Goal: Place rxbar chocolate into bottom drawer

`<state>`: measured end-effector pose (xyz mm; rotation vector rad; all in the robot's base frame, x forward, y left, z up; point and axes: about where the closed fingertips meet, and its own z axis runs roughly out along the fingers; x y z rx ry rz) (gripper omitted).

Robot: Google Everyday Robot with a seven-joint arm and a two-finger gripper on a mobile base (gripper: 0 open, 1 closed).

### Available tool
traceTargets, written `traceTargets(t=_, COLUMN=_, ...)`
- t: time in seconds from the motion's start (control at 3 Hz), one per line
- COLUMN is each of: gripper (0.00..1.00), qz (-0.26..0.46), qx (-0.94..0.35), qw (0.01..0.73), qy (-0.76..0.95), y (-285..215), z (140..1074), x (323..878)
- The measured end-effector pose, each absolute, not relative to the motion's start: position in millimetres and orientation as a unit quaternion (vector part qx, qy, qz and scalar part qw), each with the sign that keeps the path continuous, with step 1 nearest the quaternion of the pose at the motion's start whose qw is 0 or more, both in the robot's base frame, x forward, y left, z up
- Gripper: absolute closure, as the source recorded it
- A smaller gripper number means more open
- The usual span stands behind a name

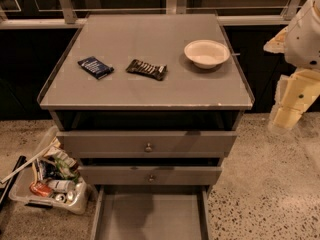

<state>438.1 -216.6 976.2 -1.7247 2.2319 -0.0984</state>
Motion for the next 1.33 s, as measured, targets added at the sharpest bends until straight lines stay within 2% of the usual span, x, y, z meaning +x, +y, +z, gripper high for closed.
traceTargets(t=0.33, gripper=0.00, qz=-0.036, qx=-0.603, qw=0.164, qy=0.780, y=-207, z=979, x=440)
traceTargets(t=0.67, gripper=0.00, qz=-0.038, qx=-0.614, qw=0.192, qy=0.765, y=-171, z=978, x=450)
traceTargets(t=1.33, gripper=0.00, qz=0.024, qx=-0.615, qw=0.273, qy=0.739, y=-120, z=974, x=491)
